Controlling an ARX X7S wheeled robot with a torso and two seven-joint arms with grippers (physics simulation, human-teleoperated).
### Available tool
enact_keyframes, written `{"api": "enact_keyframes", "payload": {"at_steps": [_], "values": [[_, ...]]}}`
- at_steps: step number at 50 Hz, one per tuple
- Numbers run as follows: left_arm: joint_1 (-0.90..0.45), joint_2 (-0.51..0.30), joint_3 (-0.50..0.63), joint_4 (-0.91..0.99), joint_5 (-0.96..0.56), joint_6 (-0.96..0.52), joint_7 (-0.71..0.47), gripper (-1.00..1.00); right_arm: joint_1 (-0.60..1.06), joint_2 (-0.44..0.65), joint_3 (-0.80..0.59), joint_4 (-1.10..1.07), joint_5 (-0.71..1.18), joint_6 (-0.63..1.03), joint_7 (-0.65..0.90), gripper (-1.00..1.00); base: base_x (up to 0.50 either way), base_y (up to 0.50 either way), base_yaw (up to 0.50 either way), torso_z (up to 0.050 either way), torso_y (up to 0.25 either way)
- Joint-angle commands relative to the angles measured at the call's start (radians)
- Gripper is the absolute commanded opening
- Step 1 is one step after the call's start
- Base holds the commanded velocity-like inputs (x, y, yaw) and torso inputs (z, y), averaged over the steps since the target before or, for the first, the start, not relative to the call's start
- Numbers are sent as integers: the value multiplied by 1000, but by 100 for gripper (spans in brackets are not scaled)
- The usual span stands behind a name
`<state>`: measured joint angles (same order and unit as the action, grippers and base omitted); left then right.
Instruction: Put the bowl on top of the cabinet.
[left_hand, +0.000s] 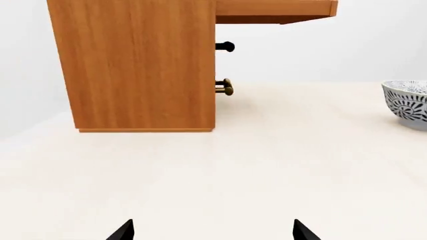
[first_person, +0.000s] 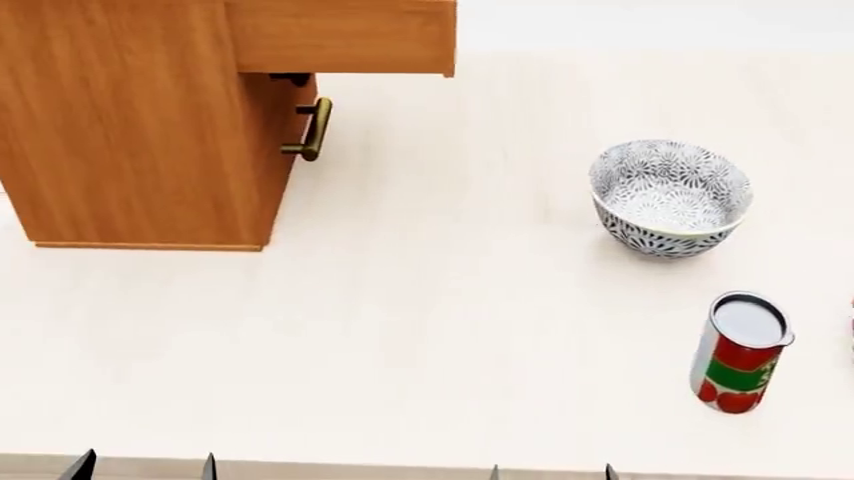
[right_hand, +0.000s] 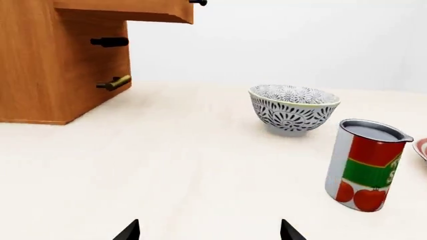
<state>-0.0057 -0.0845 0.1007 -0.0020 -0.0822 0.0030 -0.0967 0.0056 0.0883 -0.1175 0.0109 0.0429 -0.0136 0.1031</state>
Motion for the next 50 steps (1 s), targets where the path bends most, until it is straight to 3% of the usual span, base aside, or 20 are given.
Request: {"api": "enact_keyframes", "payload": {"at_steps": [1,18,33,35,38,40,44,50], "values": [[0,-13,15,4,-14,-1,-17,100,0,14,-16,-6,12,2,16,100,0,500,0,0,0],[-3,-30,35,-3,-30,6,-35,100,5,28,-36,2,23,0,37,100,0,500,0,0,0],[-7,-43,49,-4,-41,9,-47,100,1,34,-31,-5,60,-11,53,100,0,0,0,0,0],[-4,-61,30,85,-125,-136,-29,100,-12,33,-9,-73,111,64,61,100,0,0,0,0,0],[-25,-112,-15,452,-213,-379,-81,100,5,71,17,-386,168,326,116,100,0,0,0,0,0],[-61,-136,-46,582,-257,-502,-119,100,47,85,49,-600,233,524,163,100,0,0,0,0,0],[-99,-159,-86,704,-320,-630,-155,100,103,108,56,-759,258,670,205,100,0,0,0,0,0],[-108,-181,-147,813,-376,-697,-183,100,87,125,34,-841,236,709,238,100,0,0,0,0,0]]}}
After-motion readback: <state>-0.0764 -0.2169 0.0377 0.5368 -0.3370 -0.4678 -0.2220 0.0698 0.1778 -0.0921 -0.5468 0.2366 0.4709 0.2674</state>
